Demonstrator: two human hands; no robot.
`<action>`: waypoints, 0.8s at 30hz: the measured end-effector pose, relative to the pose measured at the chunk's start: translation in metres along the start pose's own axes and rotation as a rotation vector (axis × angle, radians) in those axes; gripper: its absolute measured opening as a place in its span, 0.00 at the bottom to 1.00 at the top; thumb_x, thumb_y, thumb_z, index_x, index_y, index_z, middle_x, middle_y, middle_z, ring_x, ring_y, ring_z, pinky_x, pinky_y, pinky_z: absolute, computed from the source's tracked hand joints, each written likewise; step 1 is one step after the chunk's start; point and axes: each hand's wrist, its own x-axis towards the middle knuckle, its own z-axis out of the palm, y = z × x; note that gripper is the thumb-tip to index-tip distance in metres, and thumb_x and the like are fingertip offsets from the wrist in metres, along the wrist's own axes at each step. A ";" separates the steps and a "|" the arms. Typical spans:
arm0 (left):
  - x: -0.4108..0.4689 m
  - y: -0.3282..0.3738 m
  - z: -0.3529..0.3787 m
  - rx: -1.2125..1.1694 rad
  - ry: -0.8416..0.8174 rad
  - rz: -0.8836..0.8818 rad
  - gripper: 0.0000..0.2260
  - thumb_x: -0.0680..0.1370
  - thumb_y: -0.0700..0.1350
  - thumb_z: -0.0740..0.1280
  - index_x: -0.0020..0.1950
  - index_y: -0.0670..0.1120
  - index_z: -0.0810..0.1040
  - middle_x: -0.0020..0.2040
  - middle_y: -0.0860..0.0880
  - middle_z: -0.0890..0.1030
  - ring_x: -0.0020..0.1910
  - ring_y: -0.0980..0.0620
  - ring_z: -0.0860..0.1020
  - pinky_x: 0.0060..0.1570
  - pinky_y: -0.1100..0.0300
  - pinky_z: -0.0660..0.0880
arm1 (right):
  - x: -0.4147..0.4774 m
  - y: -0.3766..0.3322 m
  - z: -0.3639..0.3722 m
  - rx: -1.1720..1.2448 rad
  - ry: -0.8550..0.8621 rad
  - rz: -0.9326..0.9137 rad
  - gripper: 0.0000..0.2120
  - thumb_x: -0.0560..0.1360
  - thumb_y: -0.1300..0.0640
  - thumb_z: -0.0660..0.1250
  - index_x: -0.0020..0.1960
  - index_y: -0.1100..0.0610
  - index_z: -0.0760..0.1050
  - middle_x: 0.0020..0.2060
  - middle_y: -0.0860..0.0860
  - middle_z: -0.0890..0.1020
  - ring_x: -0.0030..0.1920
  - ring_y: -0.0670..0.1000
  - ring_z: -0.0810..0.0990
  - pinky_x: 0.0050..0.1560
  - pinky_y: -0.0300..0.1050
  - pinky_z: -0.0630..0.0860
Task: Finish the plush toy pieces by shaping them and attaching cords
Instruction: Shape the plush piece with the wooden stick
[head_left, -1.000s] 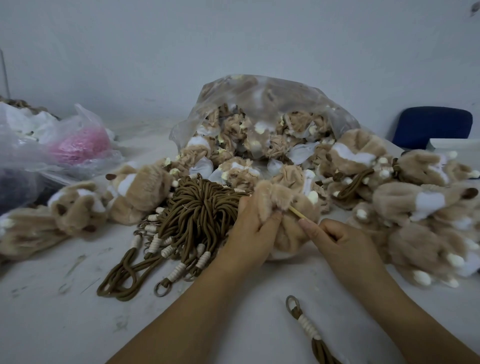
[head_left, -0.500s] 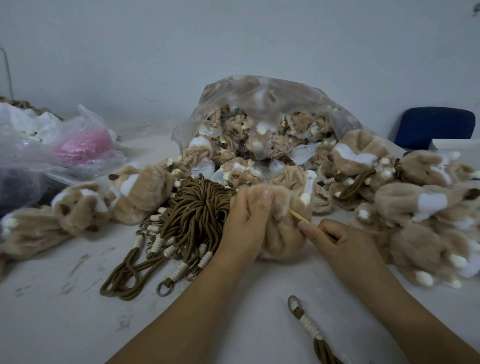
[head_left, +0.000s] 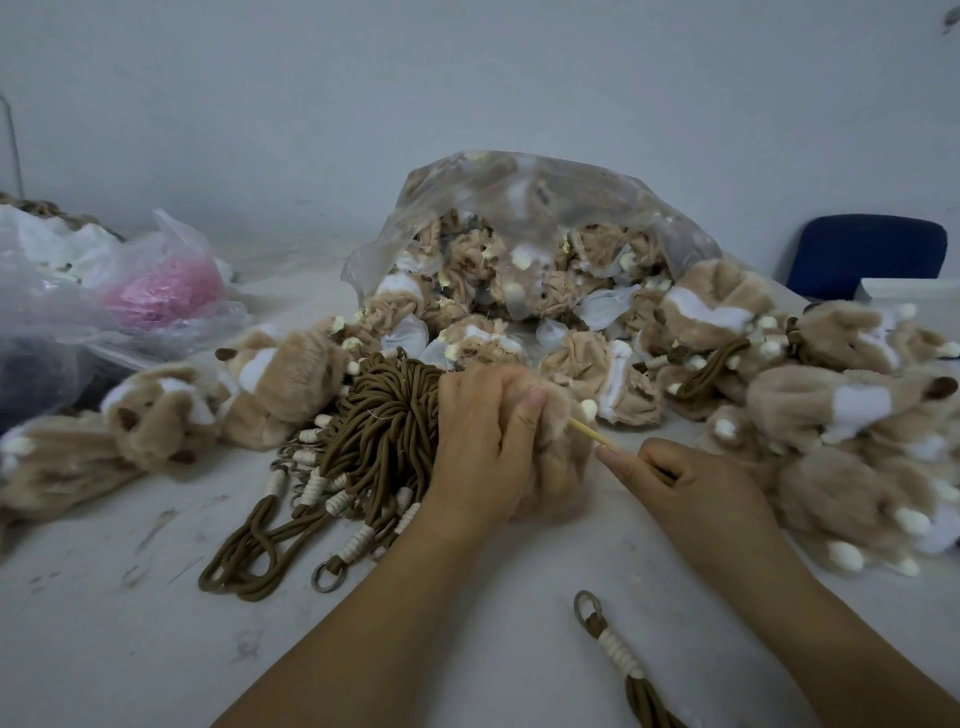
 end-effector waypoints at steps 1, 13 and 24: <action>0.000 -0.001 0.001 0.021 -0.001 0.030 0.14 0.80 0.53 0.57 0.54 0.47 0.77 0.49 0.56 0.73 0.52 0.54 0.66 0.54 0.69 0.63 | 0.000 -0.001 0.000 -0.002 0.000 -0.001 0.32 0.66 0.26 0.54 0.30 0.57 0.59 0.21 0.49 0.62 0.24 0.46 0.62 0.28 0.46 0.61; -0.005 0.004 0.009 -0.238 -0.058 -0.097 0.16 0.81 0.54 0.59 0.65 0.50 0.73 0.60 0.57 0.76 0.61 0.60 0.74 0.62 0.63 0.70 | 0.000 -0.003 0.003 0.021 0.034 0.007 0.30 0.67 0.27 0.55 0.27 0.53 0.58 0.21 0.48 0.64 0.24 0.47 0.64 0.27 0.46 0.61; -0.001 -0.001 0.006 -0.311 -0.098 -0.411 0.07 0.82 0.50 0.62 0.49 0.54 0.79 0.55 0.46 0.78 0.54 0.57 0.77 0.56 0.70 0.72 | 0.001 0.004 0.005 -0.009 0.012 0.042 0.30 0.67 0.24 0.51 0.33 0.53 0.61 0.21 0.48 0.64 0.24 0.47 0.65 0.27 0.45 0.62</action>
